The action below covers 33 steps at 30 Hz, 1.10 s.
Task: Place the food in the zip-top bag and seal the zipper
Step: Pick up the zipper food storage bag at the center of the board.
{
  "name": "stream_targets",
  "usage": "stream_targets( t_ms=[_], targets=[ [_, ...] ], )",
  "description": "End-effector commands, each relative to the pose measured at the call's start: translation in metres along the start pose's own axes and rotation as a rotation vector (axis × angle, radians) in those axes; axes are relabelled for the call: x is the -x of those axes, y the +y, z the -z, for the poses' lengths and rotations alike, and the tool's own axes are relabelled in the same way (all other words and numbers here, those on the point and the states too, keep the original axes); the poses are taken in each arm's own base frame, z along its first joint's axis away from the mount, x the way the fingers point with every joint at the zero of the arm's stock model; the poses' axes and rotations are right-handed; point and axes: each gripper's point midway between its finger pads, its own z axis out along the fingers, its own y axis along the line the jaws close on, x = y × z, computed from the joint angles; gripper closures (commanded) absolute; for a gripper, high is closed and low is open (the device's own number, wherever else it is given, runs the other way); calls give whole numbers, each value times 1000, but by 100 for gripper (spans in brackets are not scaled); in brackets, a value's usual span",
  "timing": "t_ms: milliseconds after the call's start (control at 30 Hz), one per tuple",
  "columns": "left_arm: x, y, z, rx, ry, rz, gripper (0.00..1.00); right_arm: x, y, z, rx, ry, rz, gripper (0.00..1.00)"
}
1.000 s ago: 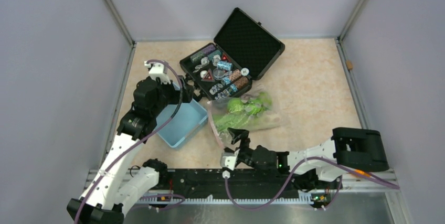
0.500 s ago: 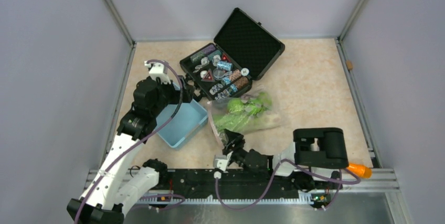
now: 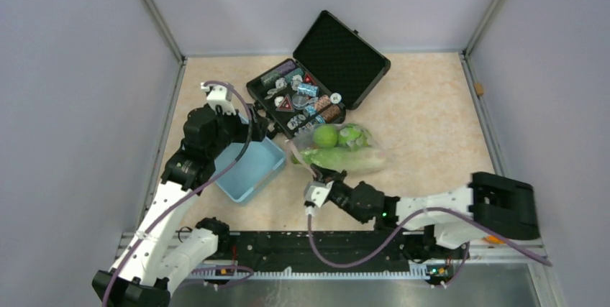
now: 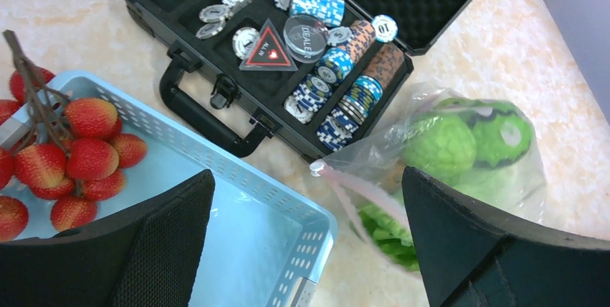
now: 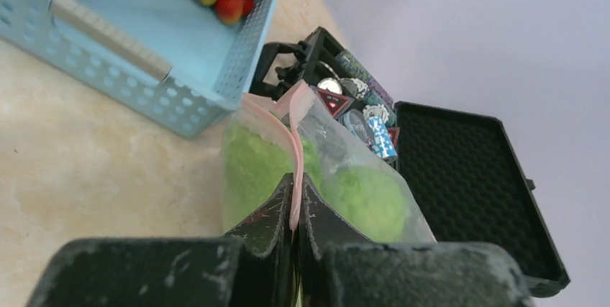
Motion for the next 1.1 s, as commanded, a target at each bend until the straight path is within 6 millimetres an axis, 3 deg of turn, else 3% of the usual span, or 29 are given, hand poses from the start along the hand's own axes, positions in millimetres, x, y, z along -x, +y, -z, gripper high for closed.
stream_targets(
  t_ms=[0, 100, 300, 467, 567, 767, 967, 1067],
  targets=[
    [6, -19, -4, -118, -16, -37, 1, 25, -22, 15, 110, -85, -220, 100],
    [9, -38, -1, -230, -27, -67, 1, 38, -52, 34, 134, -154, -335, 100],
    [27, -72, 16, -420, -103, -132, 1, 36, -111, 69, 111, -249, -480, 100],
    [20, -94, 21, -575, -102, -133, 1, 48, -158, 84, 109, -316, -580, 100],
    [14, -110, 28, -726, -183, -174, 1, 61, -165, 91, 185, -400, -652, 100],
    [0, -116, 43, -854, -433, -327, 1, 75, -189, 96, 244, -439, -725, 100],
    [-28, -119, 28, -939, -284, -362, 2, 90, -197, 98, 295, -482, -730, 100],
    [-27, -124, 34, -985, -337, -370, 3, 86, -199, 96, 281, -468, -743, 100]
  ],
)
